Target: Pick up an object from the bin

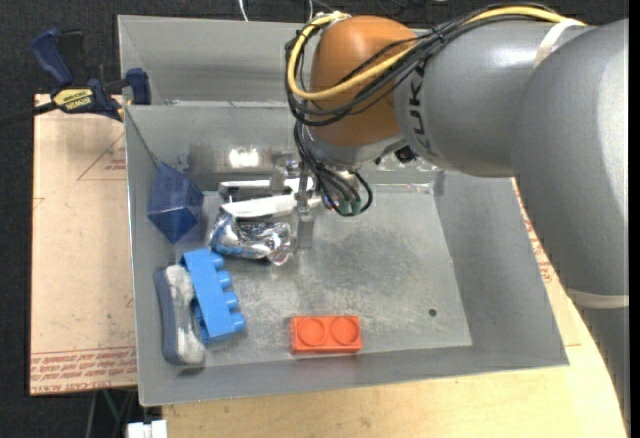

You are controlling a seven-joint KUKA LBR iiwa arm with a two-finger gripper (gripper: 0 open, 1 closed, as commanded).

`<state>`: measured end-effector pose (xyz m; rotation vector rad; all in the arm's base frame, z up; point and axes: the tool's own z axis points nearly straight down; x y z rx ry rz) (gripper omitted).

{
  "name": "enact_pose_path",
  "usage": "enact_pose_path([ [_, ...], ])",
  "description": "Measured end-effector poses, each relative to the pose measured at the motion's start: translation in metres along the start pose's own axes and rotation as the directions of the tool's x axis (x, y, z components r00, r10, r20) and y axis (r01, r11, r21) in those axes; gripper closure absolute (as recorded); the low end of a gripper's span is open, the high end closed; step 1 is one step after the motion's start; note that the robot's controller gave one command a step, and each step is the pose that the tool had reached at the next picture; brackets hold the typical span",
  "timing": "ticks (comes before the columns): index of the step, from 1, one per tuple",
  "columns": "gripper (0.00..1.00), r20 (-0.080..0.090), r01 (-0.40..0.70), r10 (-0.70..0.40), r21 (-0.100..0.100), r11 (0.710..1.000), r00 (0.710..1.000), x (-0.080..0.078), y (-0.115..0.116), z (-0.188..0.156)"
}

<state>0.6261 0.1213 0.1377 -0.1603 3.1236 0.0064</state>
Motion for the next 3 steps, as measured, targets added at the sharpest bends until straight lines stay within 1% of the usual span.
enact_pose_path([
  [1,0.0,-0.014,-0.025,0.025,-0.001,1.0,1.0,0.013,0.008,0.038],
  [2,0.0,0.008,-0.091,0.091,-0.003,0.996,0.996,0.016,0.027,0.064],
  [3,1.0,0.003,0.134,-0.134,-0.008,0.991,0.991,0.015,0.021,0.063],
])
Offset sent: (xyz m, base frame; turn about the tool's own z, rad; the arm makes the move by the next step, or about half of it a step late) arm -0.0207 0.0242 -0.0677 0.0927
